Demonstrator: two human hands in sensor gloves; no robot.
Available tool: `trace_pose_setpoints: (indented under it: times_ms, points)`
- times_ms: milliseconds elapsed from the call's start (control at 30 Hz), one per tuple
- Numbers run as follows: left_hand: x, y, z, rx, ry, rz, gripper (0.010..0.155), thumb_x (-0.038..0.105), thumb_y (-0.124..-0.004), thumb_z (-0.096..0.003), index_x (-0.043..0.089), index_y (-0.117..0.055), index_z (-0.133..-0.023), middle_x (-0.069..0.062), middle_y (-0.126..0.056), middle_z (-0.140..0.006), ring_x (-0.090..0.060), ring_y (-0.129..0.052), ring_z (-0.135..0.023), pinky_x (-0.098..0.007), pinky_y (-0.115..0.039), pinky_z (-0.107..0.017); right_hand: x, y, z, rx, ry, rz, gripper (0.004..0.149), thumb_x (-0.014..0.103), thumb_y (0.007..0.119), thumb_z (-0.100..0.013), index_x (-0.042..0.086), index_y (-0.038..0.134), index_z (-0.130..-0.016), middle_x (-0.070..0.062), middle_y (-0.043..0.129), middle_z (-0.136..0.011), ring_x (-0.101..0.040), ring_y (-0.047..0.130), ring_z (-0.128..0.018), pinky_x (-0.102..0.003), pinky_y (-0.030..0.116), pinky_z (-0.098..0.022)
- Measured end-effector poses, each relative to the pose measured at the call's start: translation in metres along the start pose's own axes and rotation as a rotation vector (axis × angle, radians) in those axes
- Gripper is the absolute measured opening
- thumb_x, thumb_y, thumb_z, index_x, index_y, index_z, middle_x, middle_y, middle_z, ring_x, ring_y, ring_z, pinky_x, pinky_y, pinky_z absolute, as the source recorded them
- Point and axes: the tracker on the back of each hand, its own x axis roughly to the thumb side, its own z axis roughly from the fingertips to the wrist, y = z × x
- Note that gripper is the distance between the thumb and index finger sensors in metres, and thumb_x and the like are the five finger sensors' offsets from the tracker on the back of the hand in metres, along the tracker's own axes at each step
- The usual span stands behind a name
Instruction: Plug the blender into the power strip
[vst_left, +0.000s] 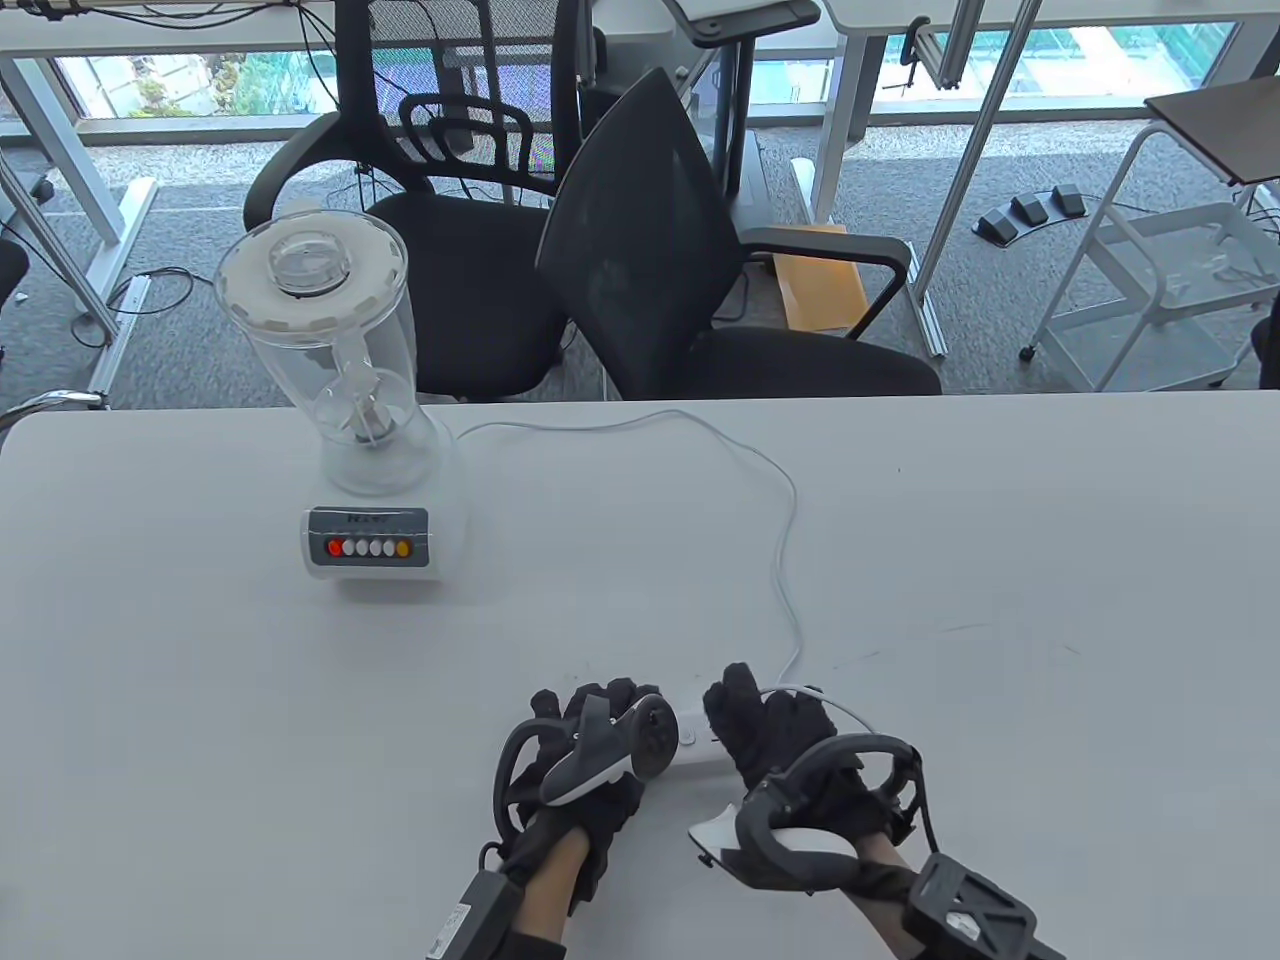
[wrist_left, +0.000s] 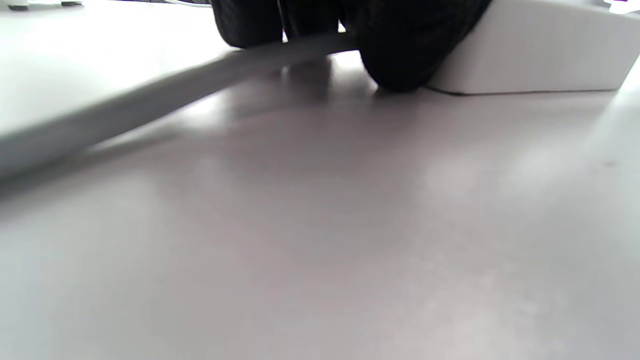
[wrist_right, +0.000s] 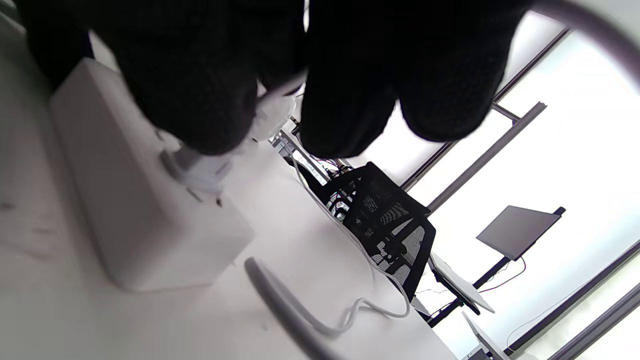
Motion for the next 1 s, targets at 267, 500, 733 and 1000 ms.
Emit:
trace_pose_setpoints:
  times_ms: [267,500,733,1000]
  points:
    - [-0.016,0.024,0.02,0.067,0.005,0.092,0.086,0.056,-0.077,-0.0464,0.024,-0.039,-0.116,-0.009,-0.046,-0.125,-0.042,-0.054,-0.114,-0.076,-0.041,-0.074,-0.087,-0.031,0.049,-0.239,0.266,-0.509,0.08,0.044,0.088,-0.04,0.012,0.063,-0.109,-0.022,0.066,-0.107,-0.023,0.095,-0.069,-0.048,0.083,-0.05]
    - [-0.035,0.04,0.042,0.215,0.04,0.215,0.09,0.062,-0.072,-0.0455,0.024,-0.032,-0.117,-0.009,-0.041,-0.126,-0.043,-0.049,-0.116,-0.077,-0.038,-0.074,-0.123,0.015,0.062,-0.323,0.523,-0.588,0.077,0.046,0.086,-0.042,0.012,0.064,-0.108,-0.022,0.067,-0.107,-0.025,0.095,-0.071,-0.049,0.083,-0.051]
    - [-0.039,0.044,0.043,0.271,0.048,0.226,0.092,0.064,-0.071,-0.0452,0.024,-0.03,-0.117,-0.008,-0.041,-0.127,-0.043,-0.049,-0.117,-0.077,-0.038,-0.075,-0.134,0.058,0.087,-0.304,0.641,-0.712,0.076,0.047,0.084,-0.044,0.011,0.065,-0.108,-0.023,0.068,-0.106,-0.029,0.094,-0.074,-0.053,0.081,-0.051]
    - [-0.034,0.042,0.043,0.283,0.044,0.204,0.091,0.064,-0.07,-0.0449,0.025,-0.03,-0.117,-0.008,-0.042,-0.126,-0.042,-0.049,-0.117,-0.077,-0.038,-0.075,-0.132,0.068,0.112,-0.297,0.702,-0.751,0.077,0.048,0.083,-0.044,0.01,0.064,-0.108,-0.024,0.068,-0.105,-0.03,0.093,-0.074,-0.053,0.081,-0.051]
